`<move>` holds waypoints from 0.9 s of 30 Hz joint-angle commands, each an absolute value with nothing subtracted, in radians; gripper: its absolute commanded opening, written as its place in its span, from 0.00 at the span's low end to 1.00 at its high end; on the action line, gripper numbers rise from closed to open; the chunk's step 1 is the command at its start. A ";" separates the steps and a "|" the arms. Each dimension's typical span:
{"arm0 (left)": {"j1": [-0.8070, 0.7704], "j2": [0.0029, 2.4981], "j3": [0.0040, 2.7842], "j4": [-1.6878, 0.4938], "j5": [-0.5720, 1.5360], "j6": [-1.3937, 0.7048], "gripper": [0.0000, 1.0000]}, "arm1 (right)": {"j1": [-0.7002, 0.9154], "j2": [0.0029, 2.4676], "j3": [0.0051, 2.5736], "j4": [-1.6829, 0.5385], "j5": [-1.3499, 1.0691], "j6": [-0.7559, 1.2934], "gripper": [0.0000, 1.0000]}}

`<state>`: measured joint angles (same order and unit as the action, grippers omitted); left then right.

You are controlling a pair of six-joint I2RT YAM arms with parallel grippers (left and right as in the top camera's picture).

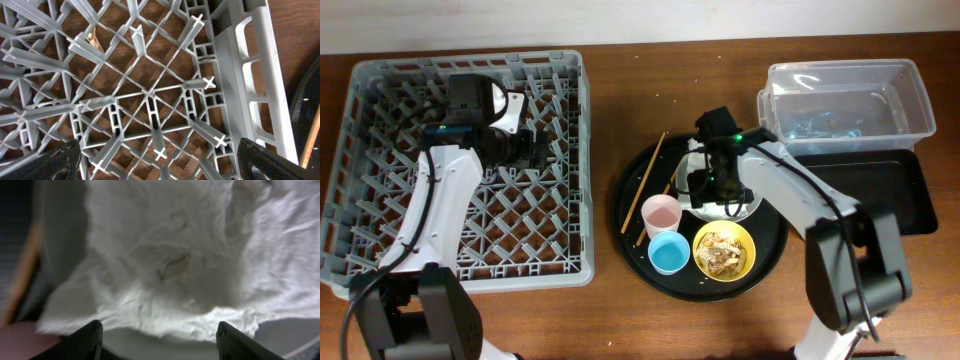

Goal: Sort waste into correct bins and load items into the dishwasher rack
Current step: 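Reach the right gripper to the white tissue on the plate and grasp it, then carry the tissue with the right gripper into the clear plastic bin and release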

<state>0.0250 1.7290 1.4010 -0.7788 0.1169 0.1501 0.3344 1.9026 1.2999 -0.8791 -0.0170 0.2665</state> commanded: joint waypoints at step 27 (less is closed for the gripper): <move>0.023 1.735 1.420 -0.780 0.127 0.159 0.99 | -0.144 2.122 2.097 -1.084 0.136 0.241 0.45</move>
<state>0.0250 1.7294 1.4025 -0.7795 0.1169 0.1501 -0.1482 2.0689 2.0899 -1.0836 0.1406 0.2497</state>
